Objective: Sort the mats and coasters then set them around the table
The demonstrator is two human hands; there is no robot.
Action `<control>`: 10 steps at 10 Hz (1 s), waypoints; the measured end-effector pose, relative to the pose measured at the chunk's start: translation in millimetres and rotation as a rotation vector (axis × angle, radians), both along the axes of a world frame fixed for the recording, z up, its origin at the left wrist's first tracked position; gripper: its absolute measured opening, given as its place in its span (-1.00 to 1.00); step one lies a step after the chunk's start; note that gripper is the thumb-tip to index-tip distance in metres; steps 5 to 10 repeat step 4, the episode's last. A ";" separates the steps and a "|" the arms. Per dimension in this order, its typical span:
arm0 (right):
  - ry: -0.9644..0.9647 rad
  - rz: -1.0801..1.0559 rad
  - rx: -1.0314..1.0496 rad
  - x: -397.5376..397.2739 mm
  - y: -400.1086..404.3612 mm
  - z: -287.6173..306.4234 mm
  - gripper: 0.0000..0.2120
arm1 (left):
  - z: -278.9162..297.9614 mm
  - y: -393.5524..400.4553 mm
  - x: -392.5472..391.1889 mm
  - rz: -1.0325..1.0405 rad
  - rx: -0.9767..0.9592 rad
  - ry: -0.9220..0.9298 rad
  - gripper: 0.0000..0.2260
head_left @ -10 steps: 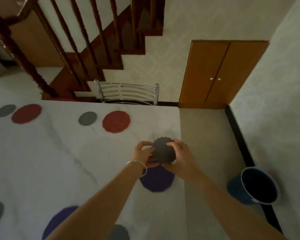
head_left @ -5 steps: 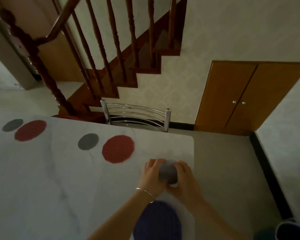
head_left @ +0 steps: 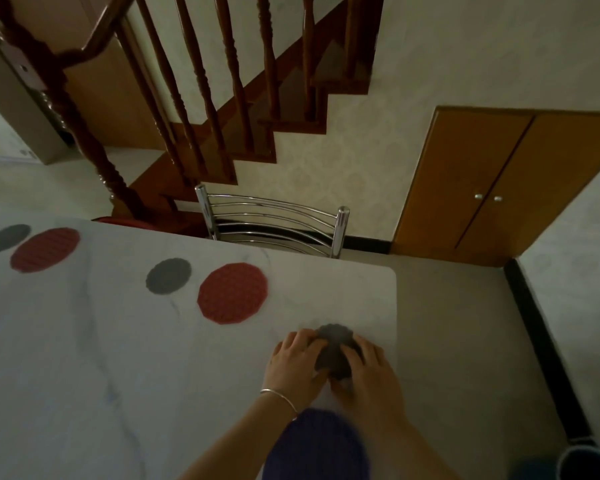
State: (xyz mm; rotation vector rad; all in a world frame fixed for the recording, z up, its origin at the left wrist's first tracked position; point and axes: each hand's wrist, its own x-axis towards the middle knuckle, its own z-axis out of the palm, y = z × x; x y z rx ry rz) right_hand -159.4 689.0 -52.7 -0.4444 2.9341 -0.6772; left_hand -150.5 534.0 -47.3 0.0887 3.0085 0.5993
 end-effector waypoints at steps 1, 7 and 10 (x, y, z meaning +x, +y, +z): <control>-0.038 0.002 -0.004 -1.3 0.3 -1.2 -0.44 | 4.8 2.7 -0.2 0.017 0.000 -0.019 -0.62; 0.011 -0.103 -0.135 19.4 -2.6 19.3 -0.53 | 23.5 -8.3 46.6 0.118 0.094 0.021 -0.48; 0.011 -0.103 -0.135 19.4 -2.6 19.3 -0.53 | 23.5 -8.3 46.6 0.118 0.094 0.021 -0.48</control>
